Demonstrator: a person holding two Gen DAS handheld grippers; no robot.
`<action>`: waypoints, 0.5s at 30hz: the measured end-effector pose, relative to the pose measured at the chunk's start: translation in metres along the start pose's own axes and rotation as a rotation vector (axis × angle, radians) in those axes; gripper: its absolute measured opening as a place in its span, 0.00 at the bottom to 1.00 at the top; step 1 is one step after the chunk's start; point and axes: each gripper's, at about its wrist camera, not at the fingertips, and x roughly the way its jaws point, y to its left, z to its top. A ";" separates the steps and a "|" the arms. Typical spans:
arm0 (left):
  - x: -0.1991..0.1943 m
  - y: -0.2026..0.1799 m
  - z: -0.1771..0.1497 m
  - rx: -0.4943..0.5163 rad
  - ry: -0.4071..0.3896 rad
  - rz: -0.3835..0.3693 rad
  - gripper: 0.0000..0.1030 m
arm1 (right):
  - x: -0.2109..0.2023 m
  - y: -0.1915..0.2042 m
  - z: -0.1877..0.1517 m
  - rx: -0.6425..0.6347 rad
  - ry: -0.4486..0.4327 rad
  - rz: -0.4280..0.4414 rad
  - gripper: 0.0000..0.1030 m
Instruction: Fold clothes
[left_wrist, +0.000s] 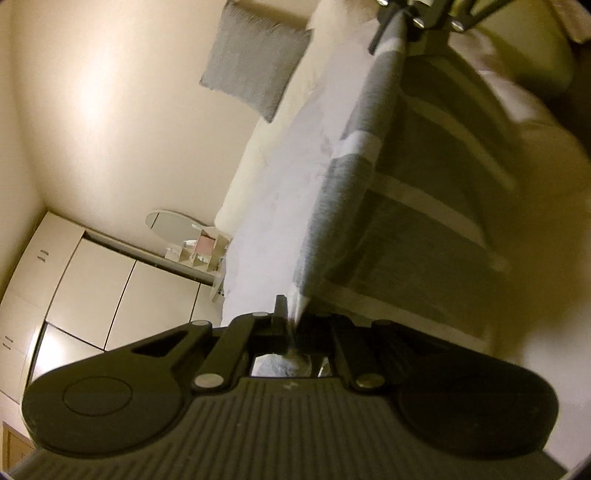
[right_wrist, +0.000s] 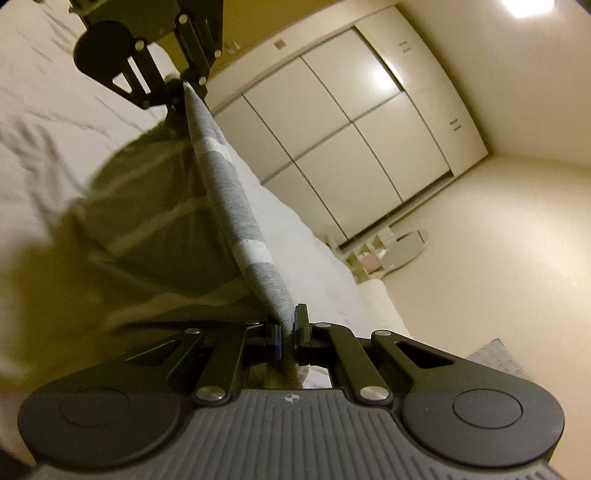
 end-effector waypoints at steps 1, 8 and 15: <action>0.017 0.011 0.008 -0.004 -0.002 0.028 0.03 | 0.018 -0.012 0.000 -0.005 0.001 -0.023 0.00; 0.119 0.071 0.058 -0.039 -0.045 0.206 0.03 | 0.104 -0.094 0.005 -0.053 -0.065 -0.266 0.00; 0.182 -0.042 0.053 0.058 0.007 0.013 0.04 | 0.154 -0.028 -0.076 -0.089 0.111 -0.070 0.01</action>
